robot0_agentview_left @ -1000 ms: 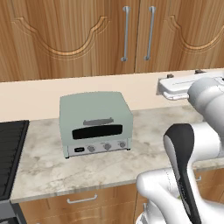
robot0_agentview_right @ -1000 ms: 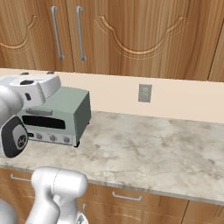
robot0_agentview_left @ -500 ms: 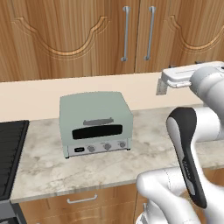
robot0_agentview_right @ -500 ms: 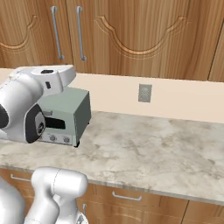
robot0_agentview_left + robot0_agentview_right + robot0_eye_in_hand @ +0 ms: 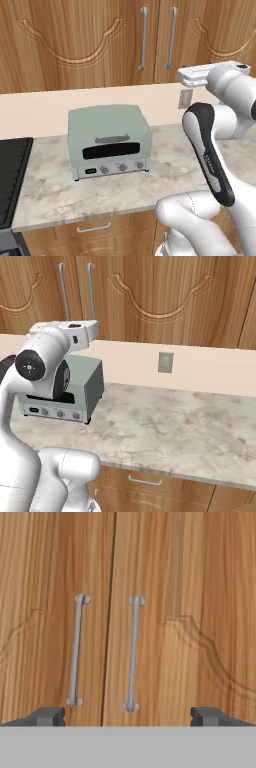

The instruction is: Open the cabinet directly in front. Then move the liquor and the mug to the dining counter with the candle on it.

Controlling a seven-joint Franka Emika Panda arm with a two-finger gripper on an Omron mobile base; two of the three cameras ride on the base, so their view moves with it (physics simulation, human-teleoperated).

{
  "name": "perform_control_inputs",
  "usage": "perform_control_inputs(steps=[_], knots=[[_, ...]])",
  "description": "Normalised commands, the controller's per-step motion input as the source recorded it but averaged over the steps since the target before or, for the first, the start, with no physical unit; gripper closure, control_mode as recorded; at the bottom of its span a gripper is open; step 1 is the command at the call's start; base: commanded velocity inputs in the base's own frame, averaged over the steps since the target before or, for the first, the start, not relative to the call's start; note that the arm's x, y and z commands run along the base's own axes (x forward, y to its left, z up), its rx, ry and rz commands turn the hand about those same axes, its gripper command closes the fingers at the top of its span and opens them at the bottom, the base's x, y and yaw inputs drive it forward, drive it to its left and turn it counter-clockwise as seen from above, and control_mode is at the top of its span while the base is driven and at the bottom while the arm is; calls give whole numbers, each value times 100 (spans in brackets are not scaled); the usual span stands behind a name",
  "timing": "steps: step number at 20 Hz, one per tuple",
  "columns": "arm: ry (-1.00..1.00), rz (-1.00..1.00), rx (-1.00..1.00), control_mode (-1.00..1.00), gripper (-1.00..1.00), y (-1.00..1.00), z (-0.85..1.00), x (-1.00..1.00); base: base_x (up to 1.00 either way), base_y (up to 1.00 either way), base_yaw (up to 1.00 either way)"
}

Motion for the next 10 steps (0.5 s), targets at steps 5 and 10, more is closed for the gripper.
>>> perform_control_inputs(steps=[5, 10], knots=[[0, 3, 0, -100, -100, 0, 0, 62, 0, 0, 0], [6, 0, 0, -100, -100, 0, 0, 56, 0, 0, 0]])
